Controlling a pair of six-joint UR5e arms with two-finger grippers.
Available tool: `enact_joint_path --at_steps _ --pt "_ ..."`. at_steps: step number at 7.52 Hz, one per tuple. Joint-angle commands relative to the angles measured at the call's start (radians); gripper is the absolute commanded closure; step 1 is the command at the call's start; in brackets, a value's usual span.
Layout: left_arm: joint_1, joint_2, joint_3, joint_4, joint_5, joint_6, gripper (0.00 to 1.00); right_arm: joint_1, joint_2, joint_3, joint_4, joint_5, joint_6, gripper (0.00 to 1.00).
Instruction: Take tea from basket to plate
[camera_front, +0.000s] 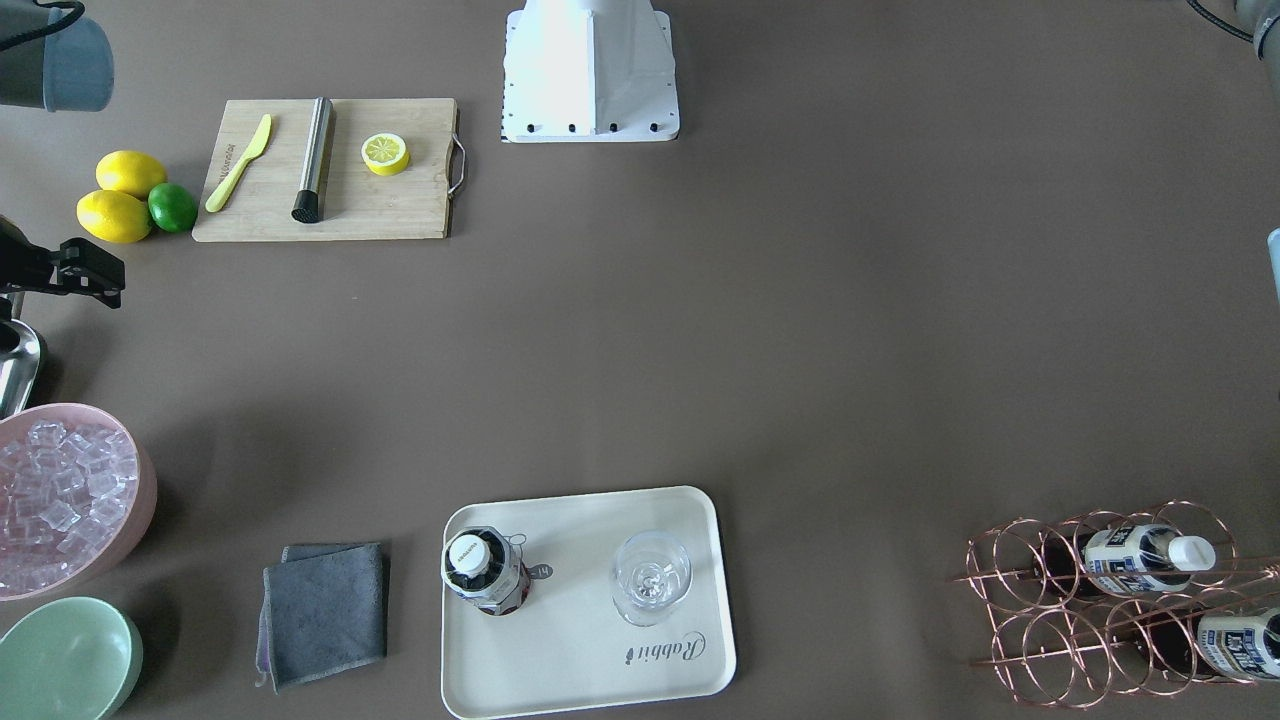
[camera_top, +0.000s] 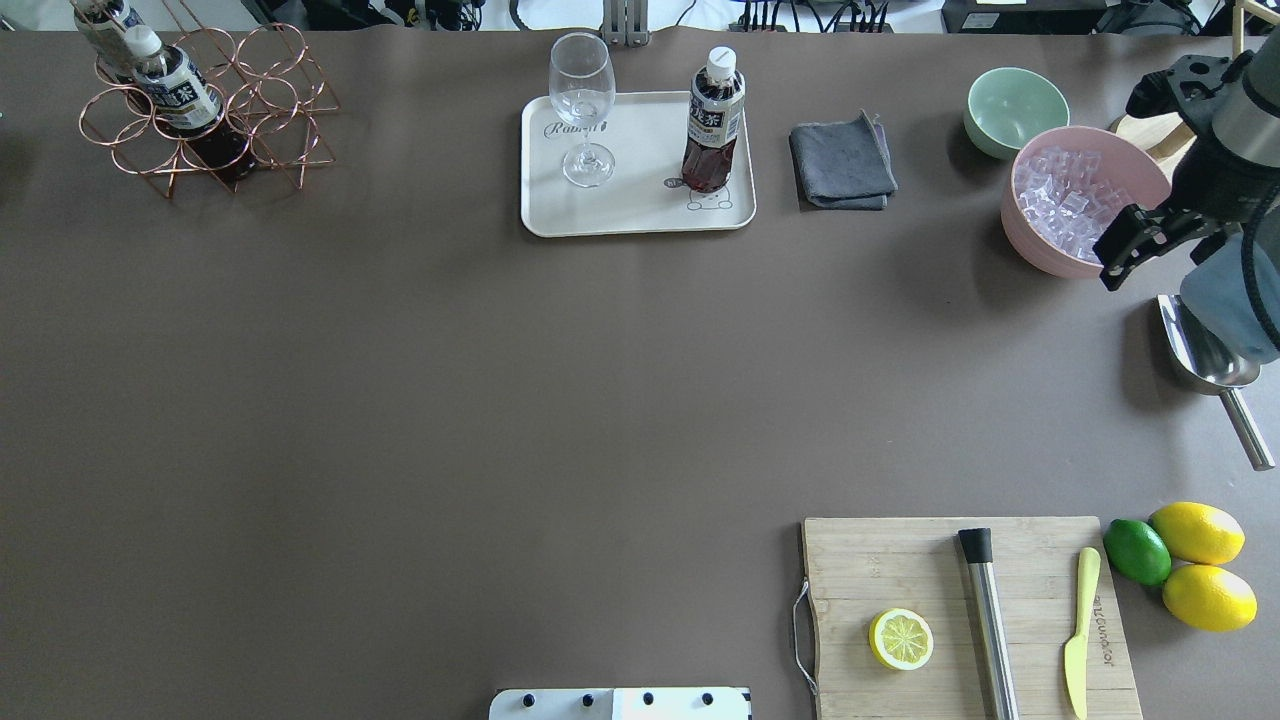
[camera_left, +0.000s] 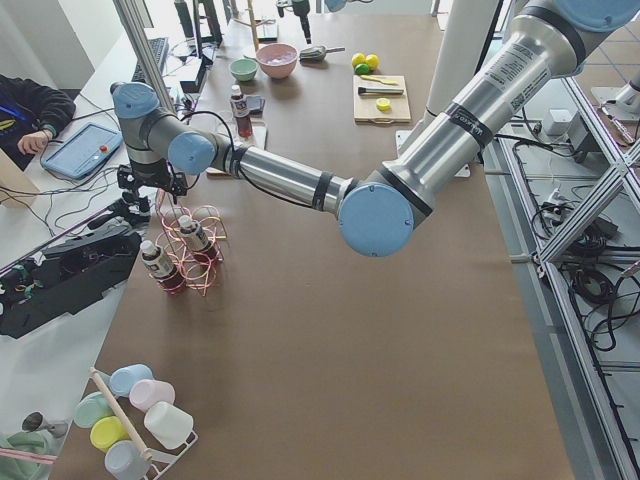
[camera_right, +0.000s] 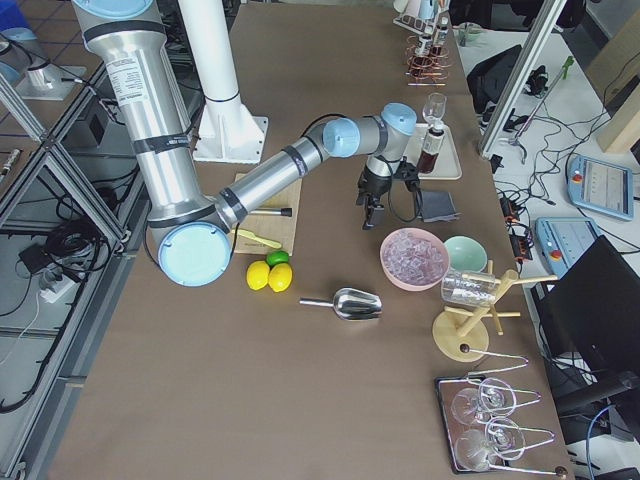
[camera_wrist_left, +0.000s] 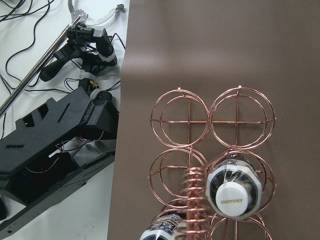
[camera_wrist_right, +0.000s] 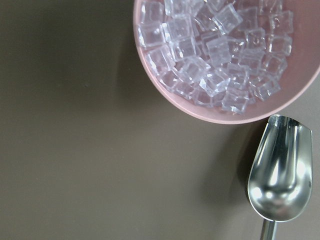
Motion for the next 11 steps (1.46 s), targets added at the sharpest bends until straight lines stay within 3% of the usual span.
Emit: enact_joint_path --at_steps 1,3,5,7,9,11 --pt "-0.003 0.005 -0.019 0.011 -0.005 0.000 0.02 0.074 -0.142 0.038 -0.033 0.003 -0.092 0.01" --pt "-0.033 0.075 -0.202 0.015 -0.008 -0.026 0.02 0.145 -0.256 0.025 -0.032 0.018 -0.180 0.01" --pt "-0.050 0.210 -0.429 0.014 -0.002 -0.217 0.02 0.225 -0.274 -0.056 -0.030 0.038 -0.204 0.01" --pt "-0.061 0.273 -0.508 -0.073 -0.005 -0.614 0.02 0.274 -0.336 -0.064 -0.006 0.038 -0.253 0.01" --pt "-0.085 0.300 -0.502 -0.182 -0.001 -1.160 0.02 0.294 -0.360 -0.151 0.170 0.087 -0.247 0.01" --pt "-0.078 0.300 -0.502 -0.186 -0.004 -1.367 0.02 0.299 -0.365 -0.151 0.174 0.092 -0.242 0.01"
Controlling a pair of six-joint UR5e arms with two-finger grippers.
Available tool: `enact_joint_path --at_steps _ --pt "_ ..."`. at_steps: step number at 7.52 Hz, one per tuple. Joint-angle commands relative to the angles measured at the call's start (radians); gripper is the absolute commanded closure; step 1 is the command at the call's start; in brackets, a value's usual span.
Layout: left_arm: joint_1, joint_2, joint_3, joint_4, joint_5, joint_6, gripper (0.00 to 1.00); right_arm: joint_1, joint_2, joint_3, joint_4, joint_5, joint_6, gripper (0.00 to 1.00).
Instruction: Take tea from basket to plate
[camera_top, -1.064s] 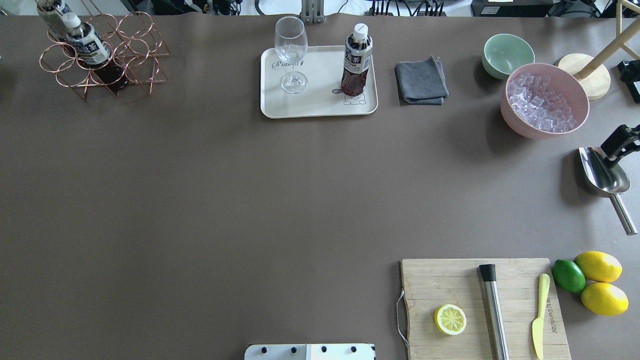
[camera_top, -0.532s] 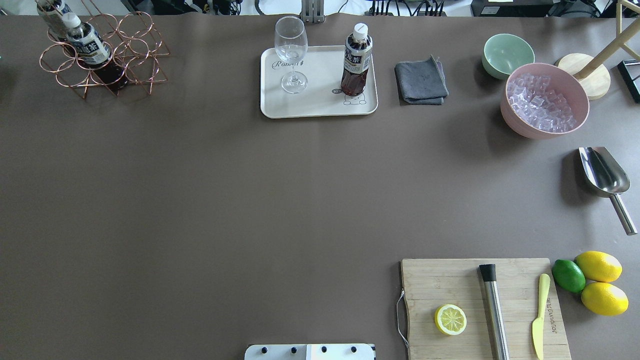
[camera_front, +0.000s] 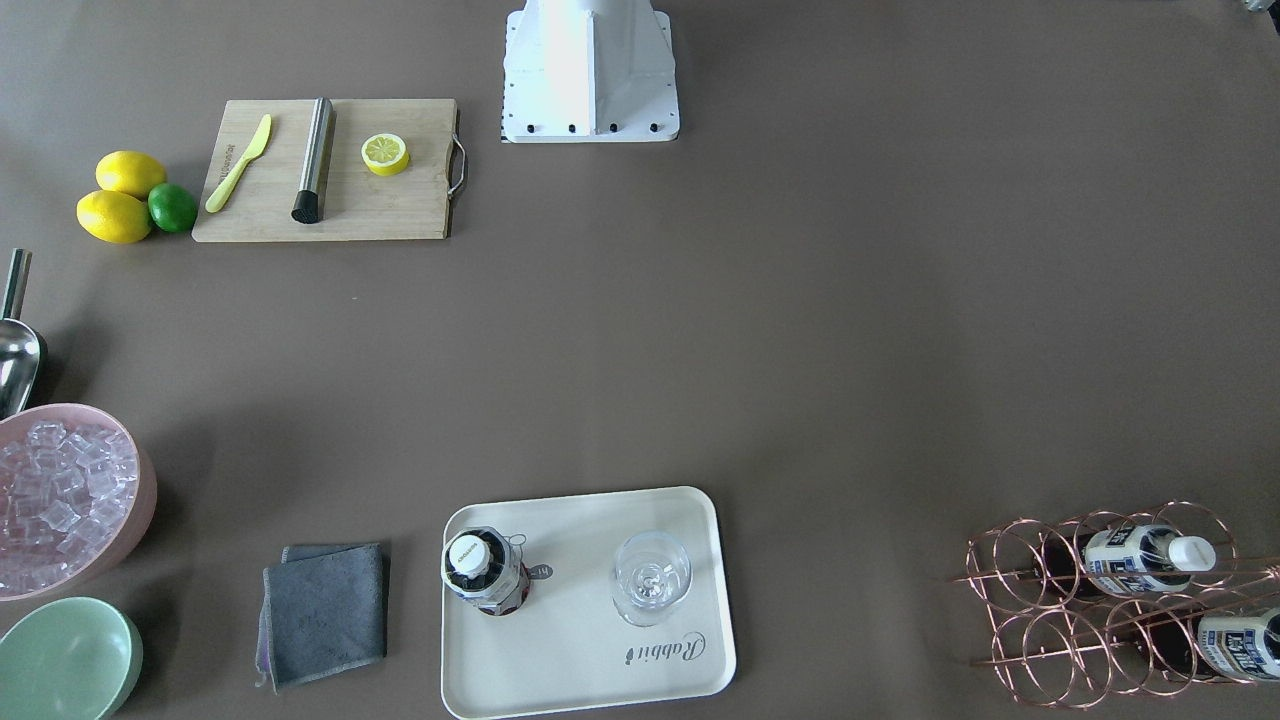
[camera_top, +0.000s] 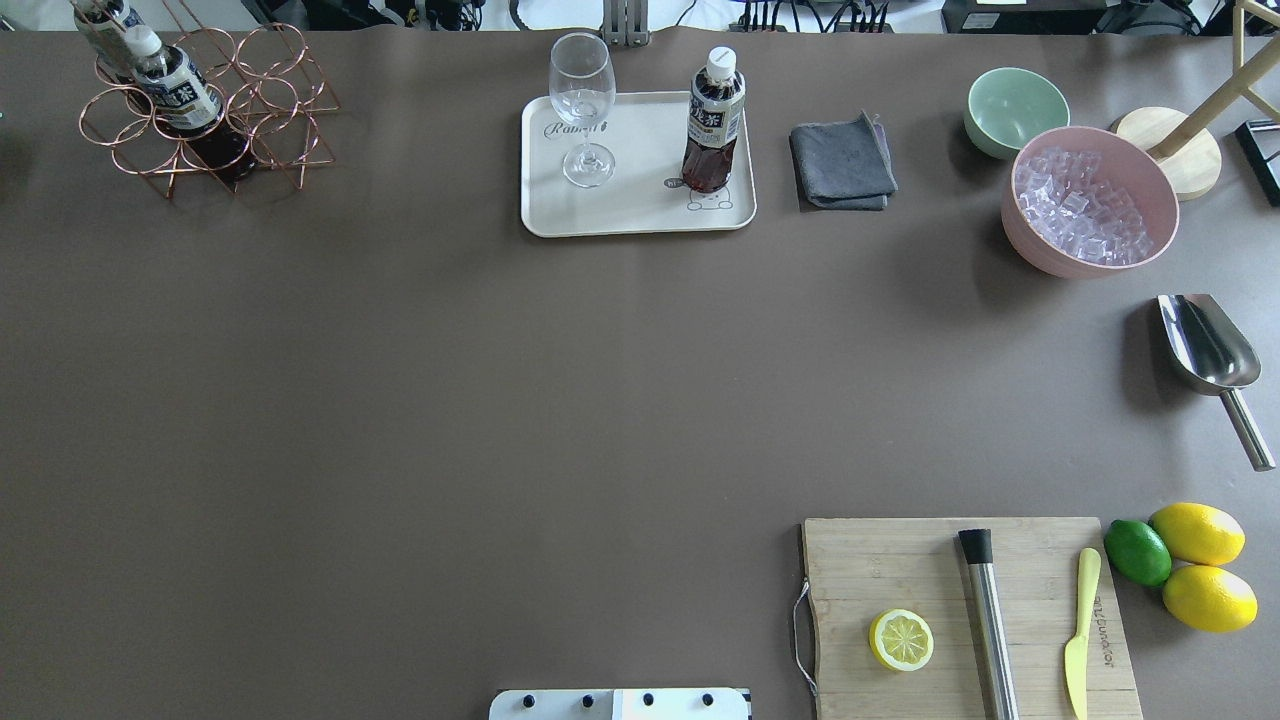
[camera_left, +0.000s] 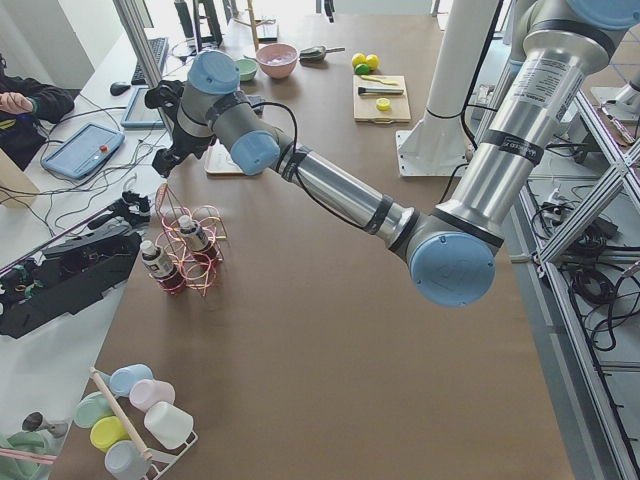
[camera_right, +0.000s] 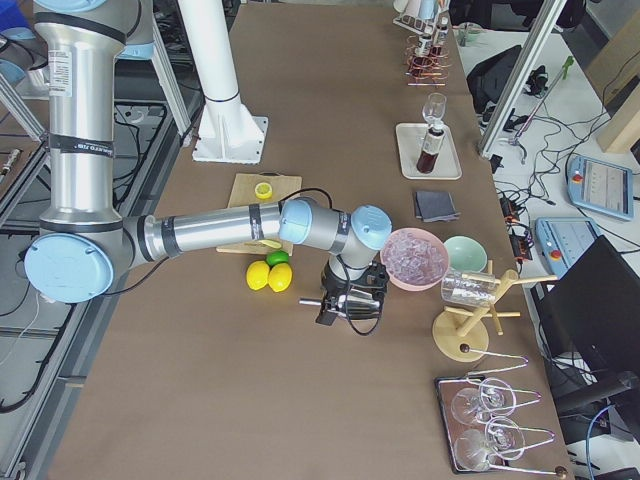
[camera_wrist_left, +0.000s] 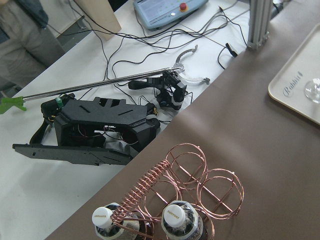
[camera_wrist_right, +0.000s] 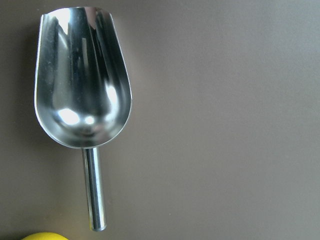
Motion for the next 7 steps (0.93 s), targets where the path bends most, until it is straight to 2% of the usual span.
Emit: enact_joint_path --at_steps 1,2,3,4,5,6,7 --pt "-0.003 0.022 0.018 -0.011 -0.001 -0.207 0.02 0.007 0.011 -0.012 0.025 0.005 0.000 0.01" --pt "-0.016 0.062 0.035 -0.003 0.000 -0.204 0.02 0.010 0.038 -0.007 0.025 -0.030 0.002 0.01" --pt "-0.014 0.070 0.122 -0.017 0.000 -0.200 0.02 0.022 0.039 0.005 0.025 -0.032 0.000 0.01" --pt "-0.014 0.073 0.162 -0.016 0.002 -0.196 0.02 0.097 0.036 0.058 -0.010 -0.023 -0.001 0.01" --pt "-0.016 0.103 0.168 0.003 -0.006 -0.194 0.02 0.140 0.026 0.118 -0.057 -0.037 -0.012 0.01" --pt "-0.014 0.146 0.171 0.026 -0.017 -0.193 0.02 0.150 -0.004 0.132 -0.122 -0.040 -0.014 0.01" --pt "-0.016 0.157 0.206 0.114 -0.077 -0.167 0.02 0.126 -0.001 0.064 -0.112 -0.020 -0.014 0.01"
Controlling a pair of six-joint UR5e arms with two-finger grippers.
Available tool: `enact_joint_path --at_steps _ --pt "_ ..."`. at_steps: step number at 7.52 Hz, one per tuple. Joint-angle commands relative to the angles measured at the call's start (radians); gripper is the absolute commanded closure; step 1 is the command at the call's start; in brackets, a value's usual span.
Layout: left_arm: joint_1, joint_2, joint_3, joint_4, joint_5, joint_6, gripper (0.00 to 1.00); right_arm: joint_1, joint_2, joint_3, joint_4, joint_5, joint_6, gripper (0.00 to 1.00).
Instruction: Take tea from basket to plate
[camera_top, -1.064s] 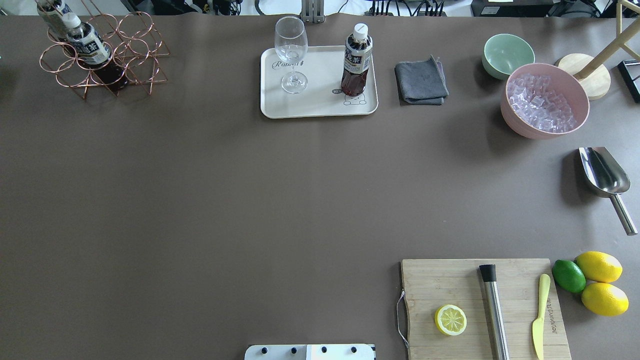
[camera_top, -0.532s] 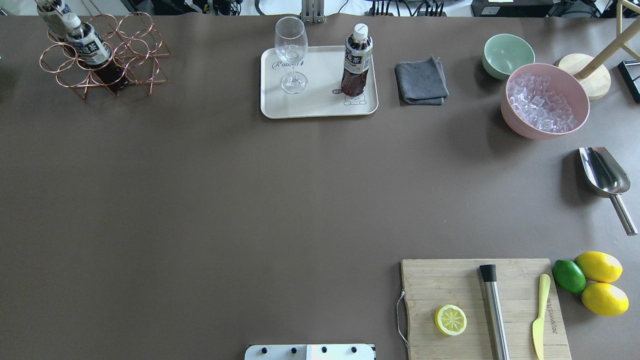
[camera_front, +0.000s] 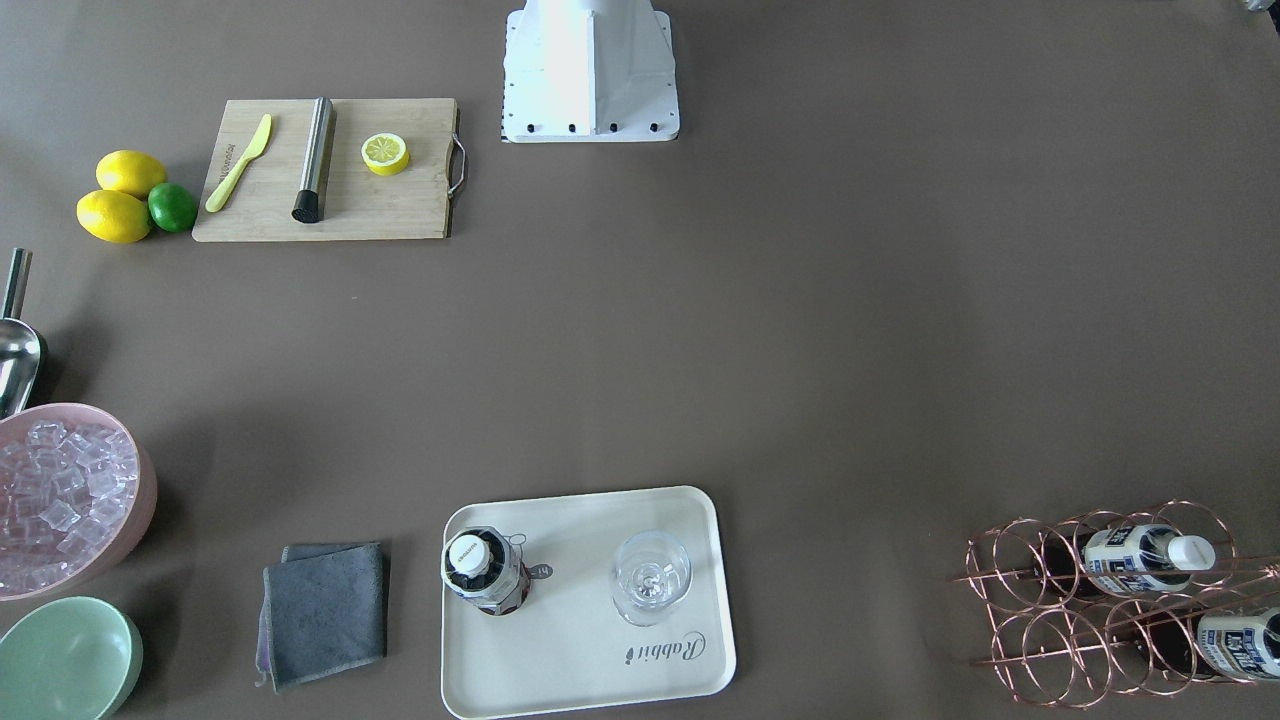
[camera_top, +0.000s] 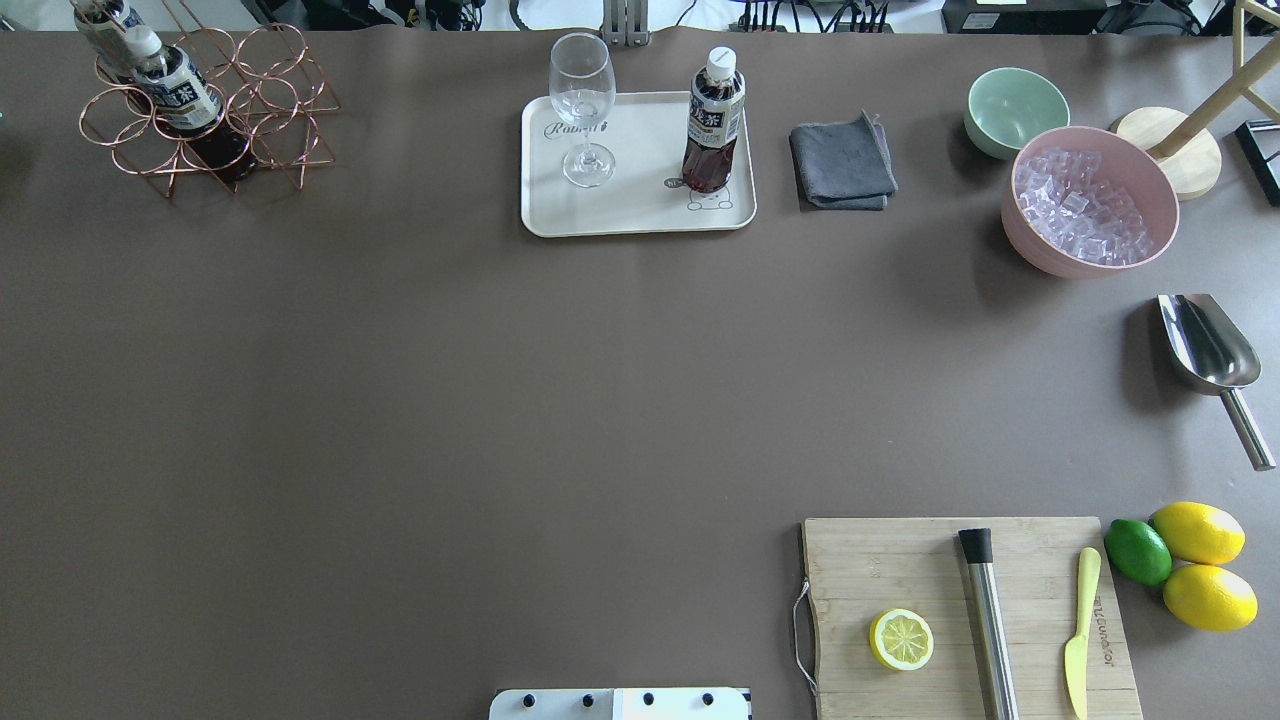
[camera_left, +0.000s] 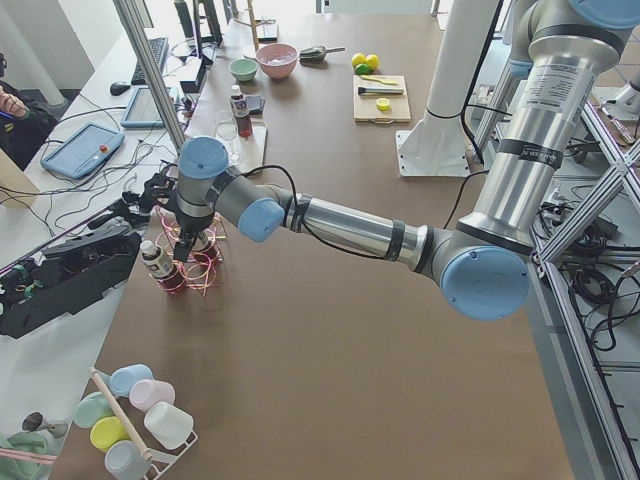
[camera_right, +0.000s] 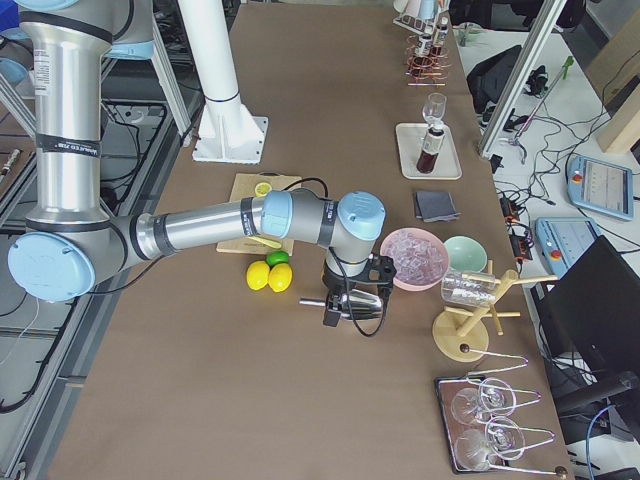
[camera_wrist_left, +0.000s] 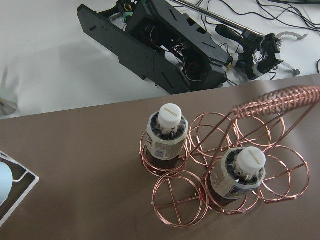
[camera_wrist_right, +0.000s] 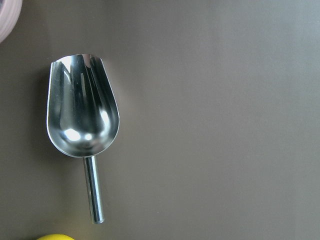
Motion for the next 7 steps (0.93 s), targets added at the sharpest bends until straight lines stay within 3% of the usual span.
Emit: enact_joint_path --at_steps 1,5,7 --pt "-0.004 0.076 0.041 0.192 -0.073 0.099 0.02 0.006 -0.011 -0.041 -0.033 0.017 0.000 0.01" --pt "-0.080 0.223 0.020 0.288 -0.071 0.207 0.02 0.011 -0.008 -0.052 -0.028 0.006 0.009 0.01" --pt "-0.139 0.251 -0.040 0.464 -0.065 0.310 0.02 0.011 -0.010 -0.052 -0.028 0.007 0.009 0.01"
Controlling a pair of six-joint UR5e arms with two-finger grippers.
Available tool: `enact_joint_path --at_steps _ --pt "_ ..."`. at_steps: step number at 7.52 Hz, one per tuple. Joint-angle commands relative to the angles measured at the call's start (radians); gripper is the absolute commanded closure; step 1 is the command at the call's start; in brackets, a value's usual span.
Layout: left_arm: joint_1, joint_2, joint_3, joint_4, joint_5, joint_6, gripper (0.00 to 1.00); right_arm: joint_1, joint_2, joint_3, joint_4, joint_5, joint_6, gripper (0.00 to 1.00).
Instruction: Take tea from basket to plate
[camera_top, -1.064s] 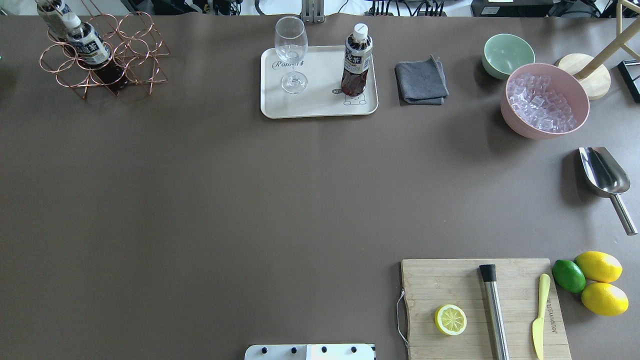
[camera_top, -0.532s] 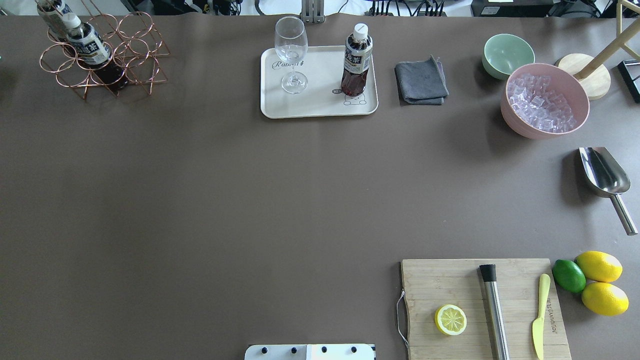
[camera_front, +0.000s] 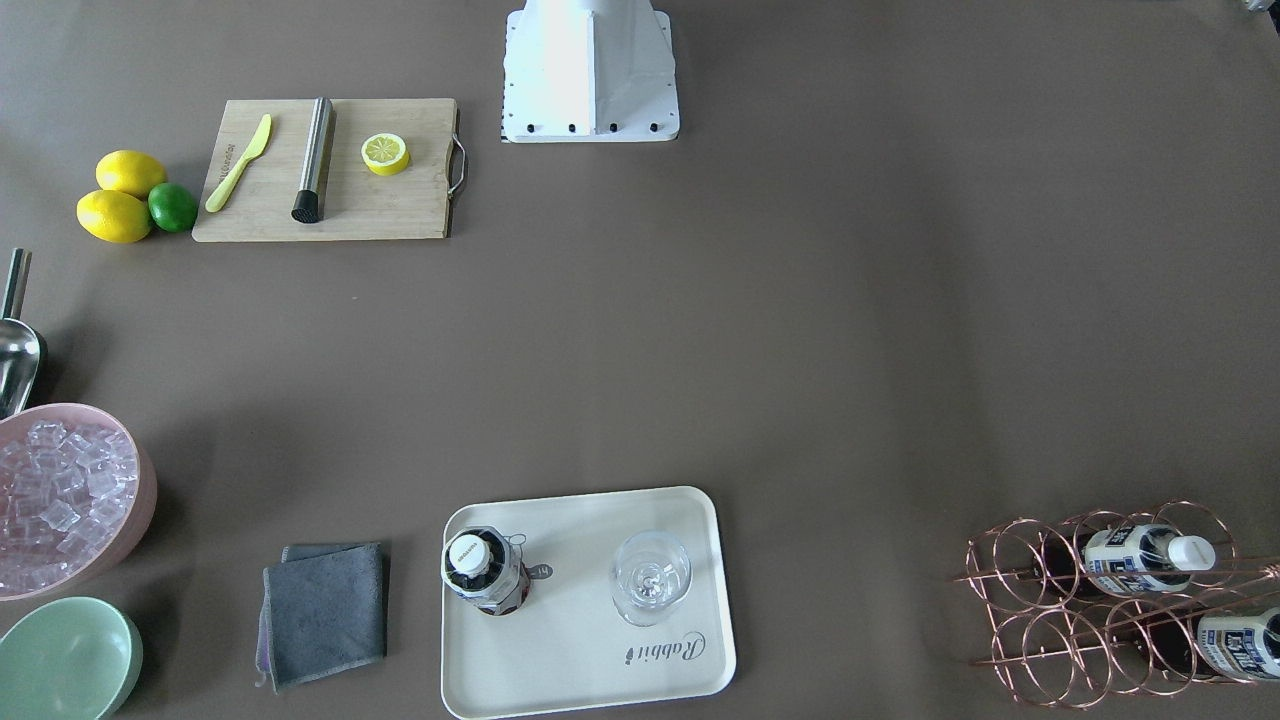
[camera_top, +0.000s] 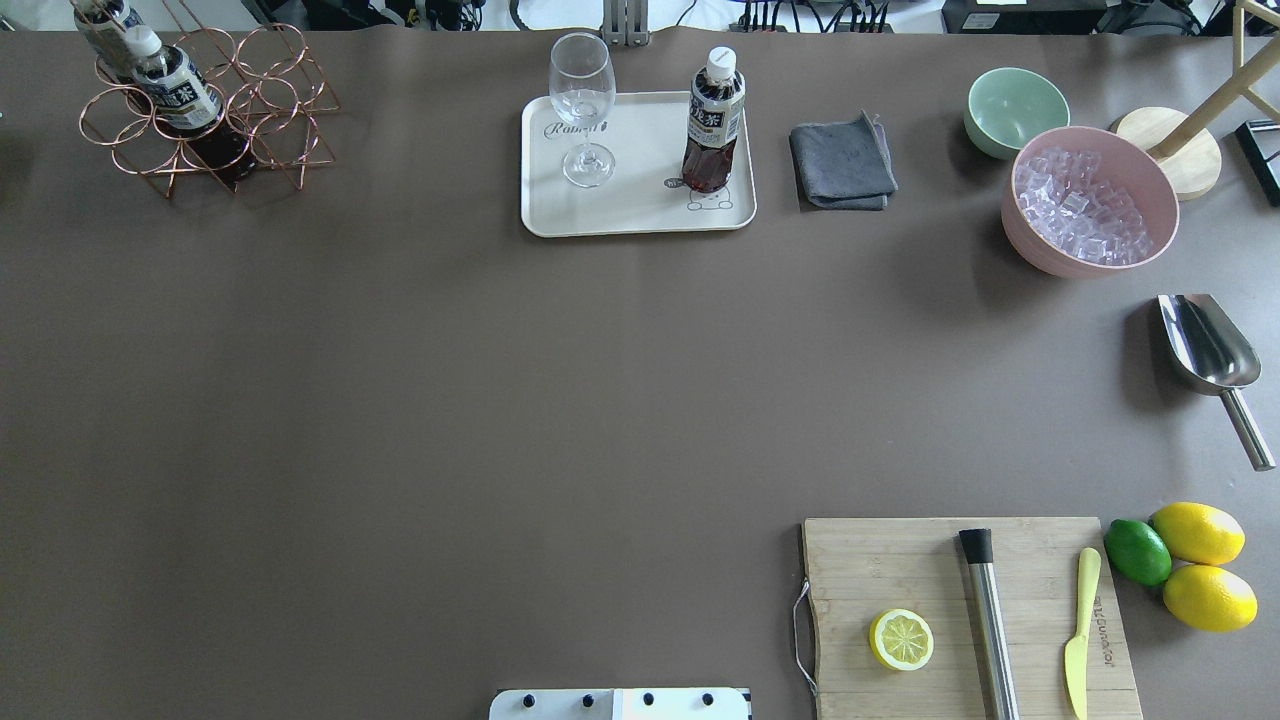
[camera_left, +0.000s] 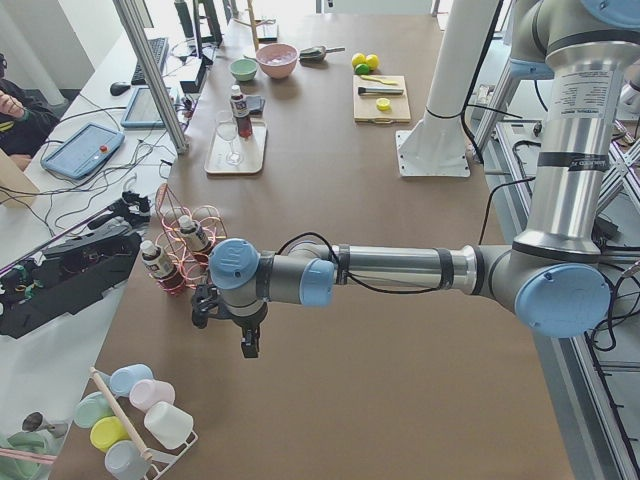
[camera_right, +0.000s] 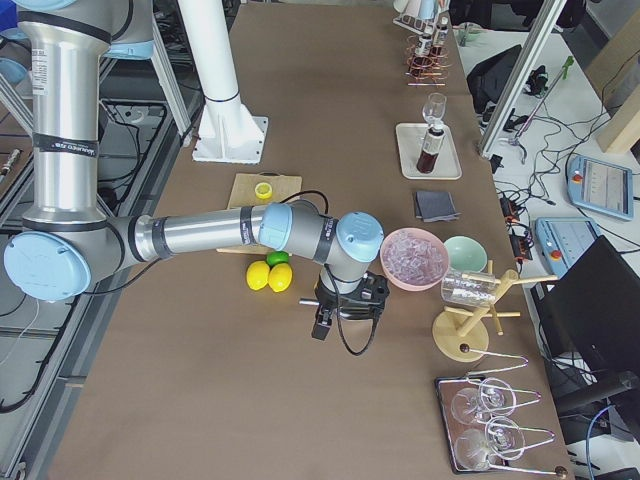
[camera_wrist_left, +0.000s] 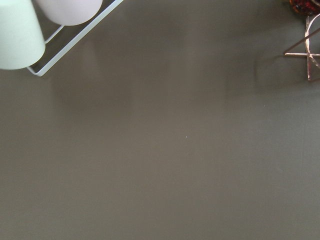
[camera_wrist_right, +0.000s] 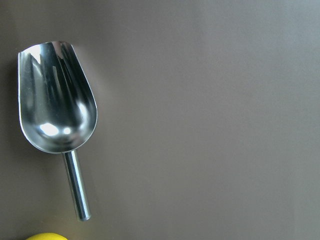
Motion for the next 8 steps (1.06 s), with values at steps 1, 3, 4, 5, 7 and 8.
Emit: enact_joint_path --at_steps 1,3,4,5,7,8 --pt "-0.063 0.046 -0.064 0.178 0.012 0.129 0.02 -0.001 0.001 -0.005 0.002 -0.001 0.000 0.01" --pt "-0.078 0.068 -0.095 0.173 0.131 0.132 0.02 -0.001 -0.007 -0.034 0.060 0.003 0.000 0.01" --pt "-0.078 0.066 -0.094 0.171 0.132 0.134 0.02 -0.002 -0.002 -0.039 0.060 0.003 0.000 0.01" --pt "-0.077 0.065 -0.092 0.170 0.130 0.134 0.02 -0.002 -0.001 -0.045 0.060 0.003 0.000 0.01" --pt "-0.074 0.055 -0.085 0.168 0.122 0.134 0.02 -0.002 -0.001 -0.045 0.060 0.005 0.000 0.01" --pt "-0.072 0.054 -0.085 0.168 0.122 0.134 0.02 -0.002 -0.001 -0.045 0.060 0.005 0.000 0.01"
